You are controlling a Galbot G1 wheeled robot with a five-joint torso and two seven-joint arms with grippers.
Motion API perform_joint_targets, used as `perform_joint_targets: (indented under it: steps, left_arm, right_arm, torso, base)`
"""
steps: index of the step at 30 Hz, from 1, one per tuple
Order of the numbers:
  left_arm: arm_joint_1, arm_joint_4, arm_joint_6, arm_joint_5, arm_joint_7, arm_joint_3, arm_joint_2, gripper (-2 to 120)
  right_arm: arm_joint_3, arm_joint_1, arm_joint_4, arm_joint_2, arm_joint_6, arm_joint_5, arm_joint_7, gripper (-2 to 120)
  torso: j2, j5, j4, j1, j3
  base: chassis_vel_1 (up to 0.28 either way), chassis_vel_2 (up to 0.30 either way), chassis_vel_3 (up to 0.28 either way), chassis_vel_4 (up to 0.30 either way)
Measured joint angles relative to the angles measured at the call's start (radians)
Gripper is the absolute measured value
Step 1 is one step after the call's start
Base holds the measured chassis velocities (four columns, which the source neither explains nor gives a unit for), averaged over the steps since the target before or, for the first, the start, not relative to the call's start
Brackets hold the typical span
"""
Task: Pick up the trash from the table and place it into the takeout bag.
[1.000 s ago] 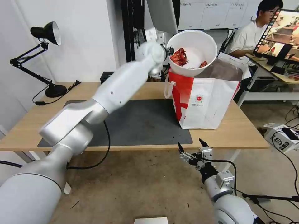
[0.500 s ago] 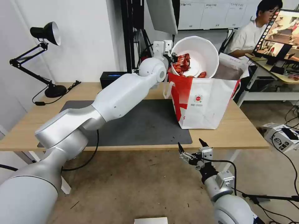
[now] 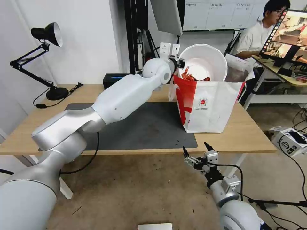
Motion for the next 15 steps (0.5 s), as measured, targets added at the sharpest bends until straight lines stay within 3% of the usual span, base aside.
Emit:
perform_joint_targets:
  steps: [5, 7, 15]
  left_arm:
    - [0.001, -0.036, 0.033, -0.048, 0.021, 0.006, 0.036, 9]
    - [0.001, -0.053, 0.051, -0.070, 0.027, 0.010, 0.054, 21]
    - [-0.002, -0.072, 0.070, -0.102, 0.029, 0.012, 0.080, 49]
  right_arm:
    - [0.000, 0.000, 0.000, 0.000, 0.000, 0.000, 0.000, 100]
    - [0.000, 0.000, 0.000, 0.000, 0.000, 0.000, 0.000, 100]
    - [0.000, 0.000, 0.000, 0.000, 0.000, 0.000, 0.000, 100]
  torso:
    - [0.000, 0.0000, -0.0002, 0.000, 0.000]
    - [0.000, 0.0000, -0.0001, 0.000, 0.000]
    - [0.000, -0.0001, -0.0001, 0.000, 0.000]
  base:
    - [0.000, 0.000, 0.000, 0.000]
    - [0.000, 0.000, 0.000, 0.000]
    - [0.000, 0.000, 0.000, 0.000]
